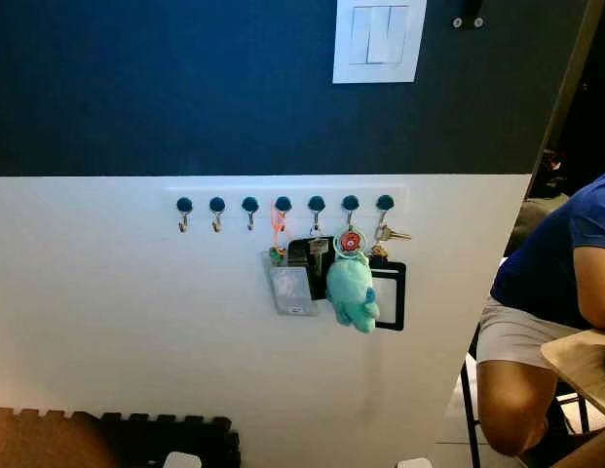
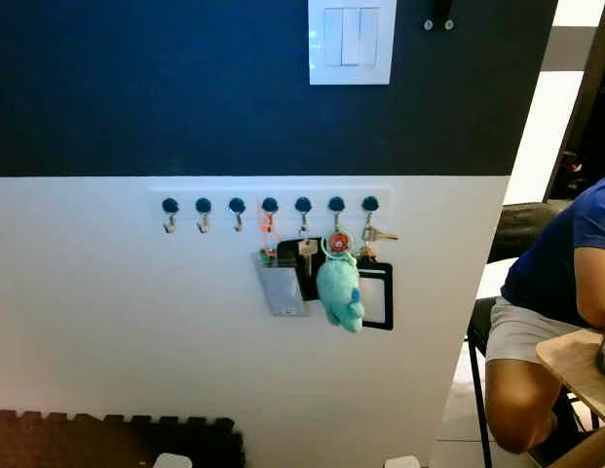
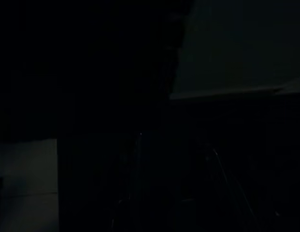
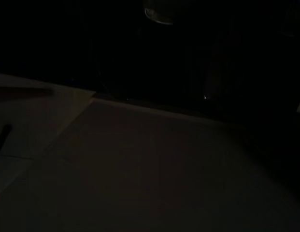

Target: Hang keys on a hook

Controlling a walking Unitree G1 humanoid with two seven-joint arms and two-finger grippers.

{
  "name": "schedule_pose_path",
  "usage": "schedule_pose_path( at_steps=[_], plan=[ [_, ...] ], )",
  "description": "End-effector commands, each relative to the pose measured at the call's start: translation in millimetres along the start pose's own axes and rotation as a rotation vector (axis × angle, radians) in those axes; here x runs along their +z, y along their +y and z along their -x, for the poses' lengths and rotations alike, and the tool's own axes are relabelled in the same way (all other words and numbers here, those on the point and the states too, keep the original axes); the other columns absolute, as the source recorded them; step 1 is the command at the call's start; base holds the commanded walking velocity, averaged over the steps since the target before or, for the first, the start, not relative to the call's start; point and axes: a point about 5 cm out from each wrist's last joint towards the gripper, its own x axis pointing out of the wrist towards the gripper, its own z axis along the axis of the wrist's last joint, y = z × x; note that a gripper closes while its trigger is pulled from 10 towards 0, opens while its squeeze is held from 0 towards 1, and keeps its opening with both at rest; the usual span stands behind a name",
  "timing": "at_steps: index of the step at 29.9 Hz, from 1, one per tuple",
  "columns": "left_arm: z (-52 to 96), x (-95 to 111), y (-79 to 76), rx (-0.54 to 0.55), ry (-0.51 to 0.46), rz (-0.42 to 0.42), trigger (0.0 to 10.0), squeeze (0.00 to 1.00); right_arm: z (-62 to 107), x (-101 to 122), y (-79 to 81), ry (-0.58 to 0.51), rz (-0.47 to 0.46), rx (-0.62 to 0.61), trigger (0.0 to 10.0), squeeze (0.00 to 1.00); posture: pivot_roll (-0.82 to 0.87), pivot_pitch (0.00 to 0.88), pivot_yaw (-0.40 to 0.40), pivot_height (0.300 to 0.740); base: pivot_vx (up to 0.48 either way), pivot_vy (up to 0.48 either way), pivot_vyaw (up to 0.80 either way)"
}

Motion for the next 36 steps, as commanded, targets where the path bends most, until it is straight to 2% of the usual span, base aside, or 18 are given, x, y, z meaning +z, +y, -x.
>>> schedule_pose_path(
  at_steps=[1, 8, 9, 12, 22, 36],
  plan=[
    [-1.1, 2.0, -1.1, 0.001, -0.004, 0.008, 10.0, 0.00, 2.2, -6.7, -0.7, 0.029, -0.032, -0.022, 10.0, 0.00, 0.03, 0.000, 0.029, 0.740, 0.000, 0.000, 0.00],
    [-2.8, 5.8, -2.5, 0.014, -0.019, 0.029, 10.0, 0.00, 3.7, -8.9, -5.0, 0.041, -0.038, -0.045, 10.0, 0.00, 0.03, 0.000, 0.028, 0.740, -0.112, 0.000, 0.00],
    [-3.9, 8.0, -2.3, 0.031, -0.027, 0.088, 10.0, 0.00, 4.1, -9.6, -5.8, 0.044, -0.040, -0.050, 10.0, 0.00, 0.03, 0.000, 0.026, 0.740, -0.274, 0.000, 0.00],
    [-4.3, 9.4, -1.4, 0.039, -0.033, 0.112, 10.0, 0.00, 4.2, -10.0, -5.7, 0.045, -0.042, -0.051, 10.0, 0.00, 0.03, 0.000, 0.027, 0.740, -0.274, 0.000, 0.00],
    [-4.7, 11.7, 1.5, 0.032, -0.030, 0.081, 10.0, 0.00, 4.1, -10.8, -3.2, 0.046, -0.055, -0.053, 10.0, 0.00, 0.03, 0.000, 0.028, 0.740, -0.327, 0.000, 0.00],
    [-5.8, 14.1, -3.3, -0.009, -0.033, 0.032, 10.0, 0.00, 5.7, -14.4, -2.6, 0.053, -0.071, -0.060, 10.0, 0.00, 0.04, 0.003, 0.035, 0.740, -0.368, 0.000, 0.00]
  ],
)
